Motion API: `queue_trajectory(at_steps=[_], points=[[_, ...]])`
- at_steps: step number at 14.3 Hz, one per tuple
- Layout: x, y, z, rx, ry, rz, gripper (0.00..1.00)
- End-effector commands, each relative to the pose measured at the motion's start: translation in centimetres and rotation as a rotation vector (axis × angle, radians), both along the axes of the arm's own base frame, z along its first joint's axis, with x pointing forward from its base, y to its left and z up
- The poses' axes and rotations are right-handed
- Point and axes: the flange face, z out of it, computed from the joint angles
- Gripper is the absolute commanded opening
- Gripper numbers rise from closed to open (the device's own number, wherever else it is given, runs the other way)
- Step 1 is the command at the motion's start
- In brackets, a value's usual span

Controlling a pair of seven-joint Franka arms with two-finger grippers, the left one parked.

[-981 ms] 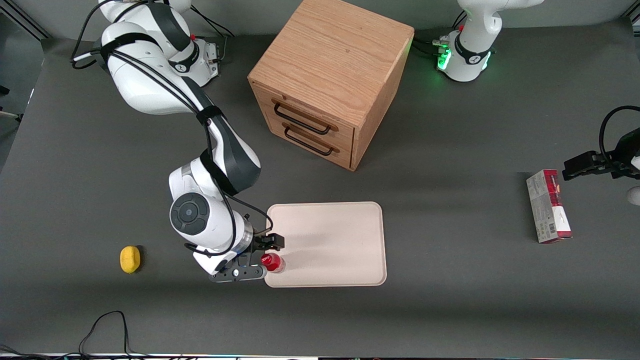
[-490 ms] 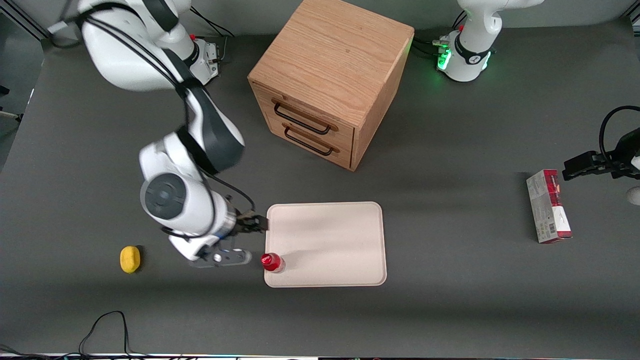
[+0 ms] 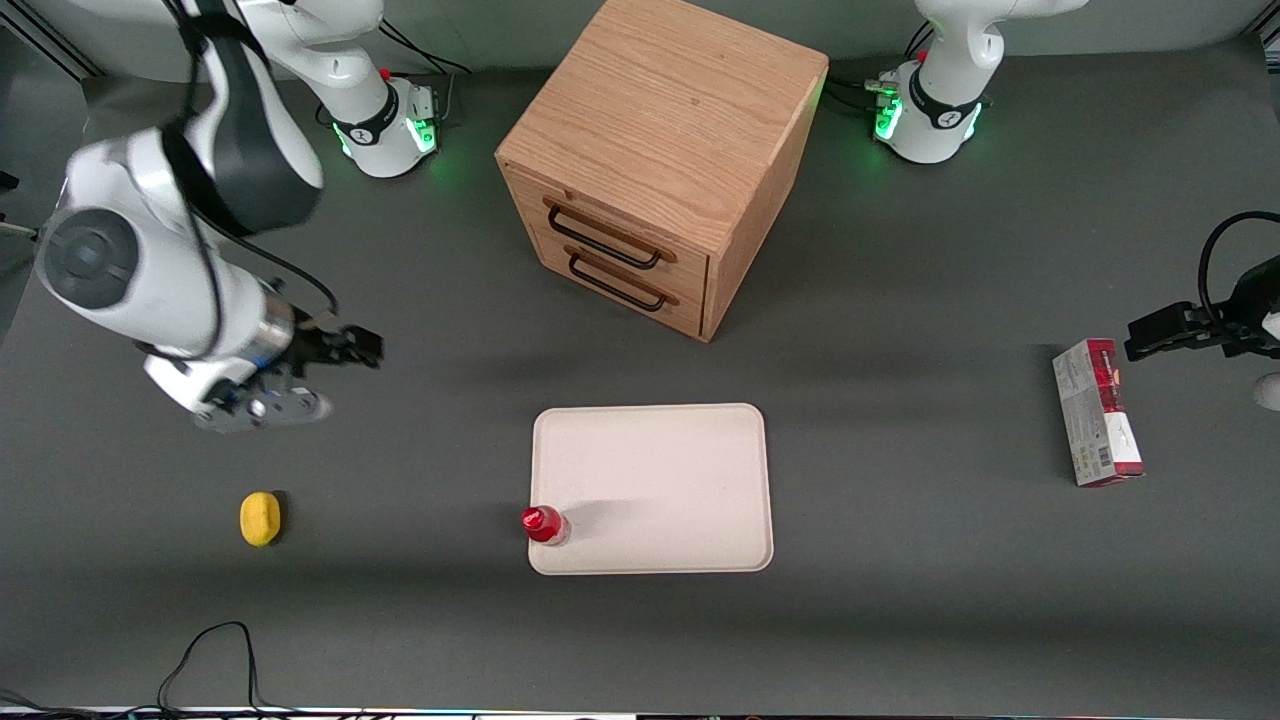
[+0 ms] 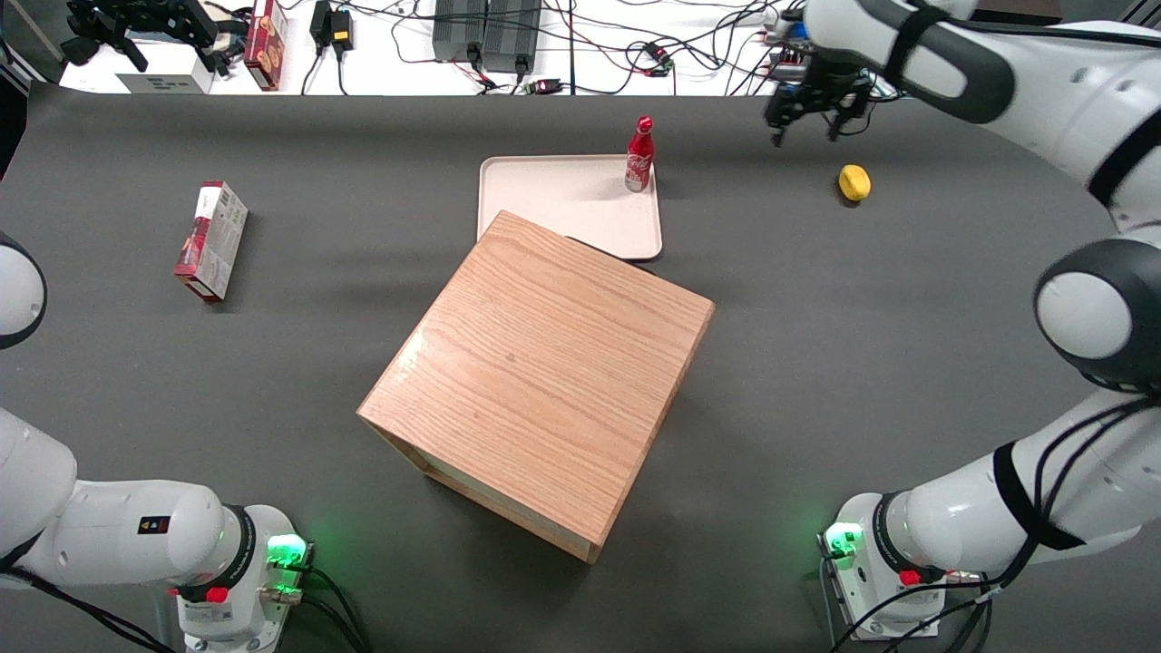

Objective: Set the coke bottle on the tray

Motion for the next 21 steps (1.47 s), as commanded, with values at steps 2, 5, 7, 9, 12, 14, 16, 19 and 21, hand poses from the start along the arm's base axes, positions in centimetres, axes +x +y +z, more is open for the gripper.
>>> queue_trajectory(at_steps=[2,5,7,9,12,14,16,19,21], points=[[-2.2,-6.2,2.4,0.036,0.02,0.048,1.0],[-3.2,-8.8,4.6,0.037,0.004,0.005,1.0],[-3.5,-9.5,5.4,0.038,-0.007,-0.018,1.0],[-3.4,-9.7,5.3,0.065,-0.003,-0.043,1.0],[-3.4,-11.3,5.6,0.118,0.019,-0.073,1.0],[-3.4,-11.1,5.9,0.115,0.013,-0.071,1.0],[-3.6,-11.1,6.5,0.108,0.006,-0.067,1.0],[-3.6,-9.5,7.0,0.067,-0.006,-0.035,1.0],[-3.6,-9.4,7.0,0.067,-0.006,-0.034,1.0]])
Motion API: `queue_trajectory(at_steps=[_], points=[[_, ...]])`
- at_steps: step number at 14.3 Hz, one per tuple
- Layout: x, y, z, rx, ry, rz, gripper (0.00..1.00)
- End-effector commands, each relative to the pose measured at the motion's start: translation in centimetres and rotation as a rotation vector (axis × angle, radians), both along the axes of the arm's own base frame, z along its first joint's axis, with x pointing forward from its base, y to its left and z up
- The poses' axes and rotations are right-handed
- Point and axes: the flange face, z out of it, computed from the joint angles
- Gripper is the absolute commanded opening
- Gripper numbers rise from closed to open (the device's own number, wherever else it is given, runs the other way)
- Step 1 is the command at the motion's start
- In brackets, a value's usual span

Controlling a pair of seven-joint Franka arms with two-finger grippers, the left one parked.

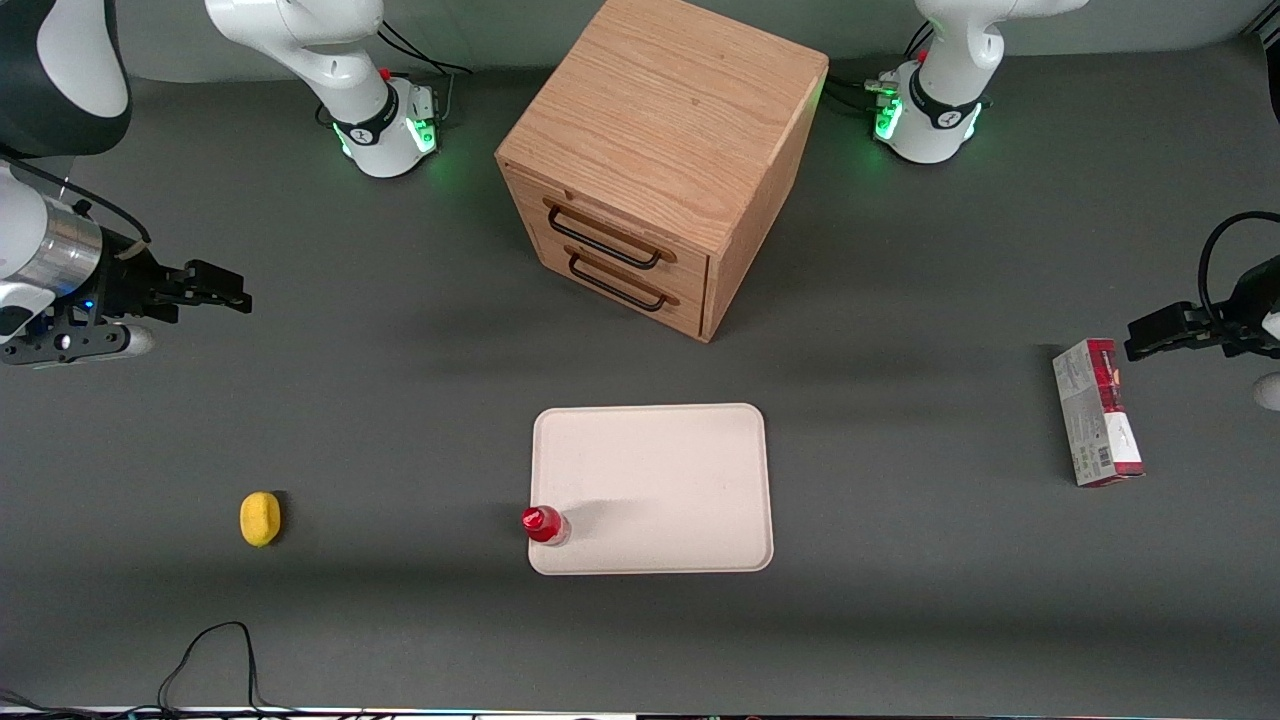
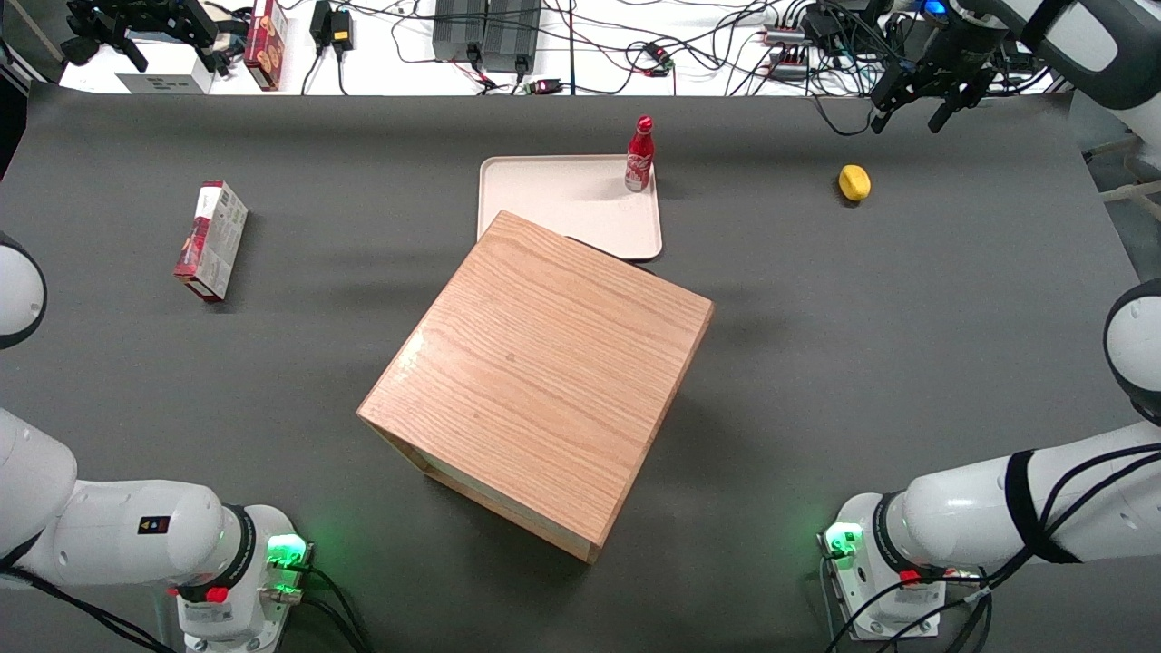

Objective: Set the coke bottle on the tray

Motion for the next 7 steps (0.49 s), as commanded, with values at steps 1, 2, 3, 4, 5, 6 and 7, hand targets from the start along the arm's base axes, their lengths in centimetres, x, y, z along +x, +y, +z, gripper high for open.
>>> queue_trajectory(at_steps=[1,2,3,4,5,6,7], points=[[-0.4,0.2,0.9,-0.018,-0.005,0.011,1.0],[-0.4,0.3,1.3,-0.019,-0.006,0.012,1.0],[-0.7,0.8,1.9,-0.024,0.006,0.024,1.0],[-0.8,0.8,2.4,-0.026,0.015,0.028,1.0],[-1.0,0.8,2.6,-0.026,0.018,0.027,1.0],[-1.0,0.7,2.6,-0.026,0.021,0.027,1.0],[-1.0,0.8,2.6,-0.026,0.021,0.029,1.0]])
